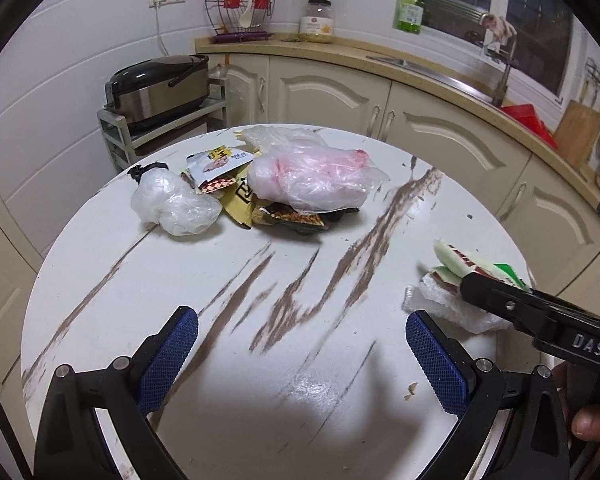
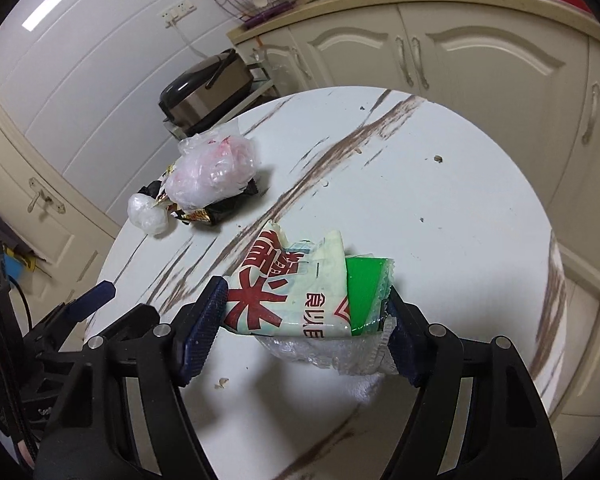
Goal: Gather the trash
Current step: 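Grasp the white-and-green printed snack bag with the right tool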
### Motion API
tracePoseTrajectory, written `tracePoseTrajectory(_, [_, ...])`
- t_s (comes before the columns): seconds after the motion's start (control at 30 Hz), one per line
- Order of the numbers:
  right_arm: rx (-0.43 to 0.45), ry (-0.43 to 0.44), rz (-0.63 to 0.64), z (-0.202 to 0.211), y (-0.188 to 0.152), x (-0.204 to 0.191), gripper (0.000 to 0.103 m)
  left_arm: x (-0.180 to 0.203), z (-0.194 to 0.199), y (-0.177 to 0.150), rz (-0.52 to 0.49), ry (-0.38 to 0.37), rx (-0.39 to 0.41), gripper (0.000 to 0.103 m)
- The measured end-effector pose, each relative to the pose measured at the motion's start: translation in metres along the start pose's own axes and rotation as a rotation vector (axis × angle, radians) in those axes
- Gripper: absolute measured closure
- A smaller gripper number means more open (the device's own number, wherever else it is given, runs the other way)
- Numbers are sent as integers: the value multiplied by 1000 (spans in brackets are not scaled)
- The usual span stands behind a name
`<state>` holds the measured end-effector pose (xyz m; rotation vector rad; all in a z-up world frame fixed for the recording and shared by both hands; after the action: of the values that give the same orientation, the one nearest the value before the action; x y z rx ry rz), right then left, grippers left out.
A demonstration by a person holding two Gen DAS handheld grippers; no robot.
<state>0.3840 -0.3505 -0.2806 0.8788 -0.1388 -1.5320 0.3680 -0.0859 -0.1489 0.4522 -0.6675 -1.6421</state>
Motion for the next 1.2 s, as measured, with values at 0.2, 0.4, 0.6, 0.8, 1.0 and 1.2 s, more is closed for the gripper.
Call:
tracePoseTrajectory(0.2, [18,25,64,7,-3,-10,30,-4,-1,-2,0,16,-1,1])
tracePoseTrajectory(0.4, [-44,-101,222,0,-21,-26,21,-8,-4,-8,2,12,-16,1])
tracePoseTrajectory(0.6, [-53,-165,305,0,-15,-38,23,-19,1,-10,23,12,-16,1])
tracePoseTrajectory(0.8, [-89,-191,393,-5,-25,-54,42,-27,6,-16,33,14,-17,1])
tracePoseTrajectory(1.0, [-2,-110,343,26,-31,-57,42,-25,13,-19,28,-5,-13,1])
tracePoseTrajectory(1.2, [41,-91,255,50,-36,-41,42,2,14,-21,-27,-42,-17,1])
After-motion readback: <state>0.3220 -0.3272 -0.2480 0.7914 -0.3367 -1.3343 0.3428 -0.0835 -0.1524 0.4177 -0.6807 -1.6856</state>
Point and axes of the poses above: each gripper's, at about its wrist camera, not at the fingertips, and z roughly against the way its jaws point, x to its right, y to its top, the point moved 5 cm from there along -z, roughly the way its jaws point
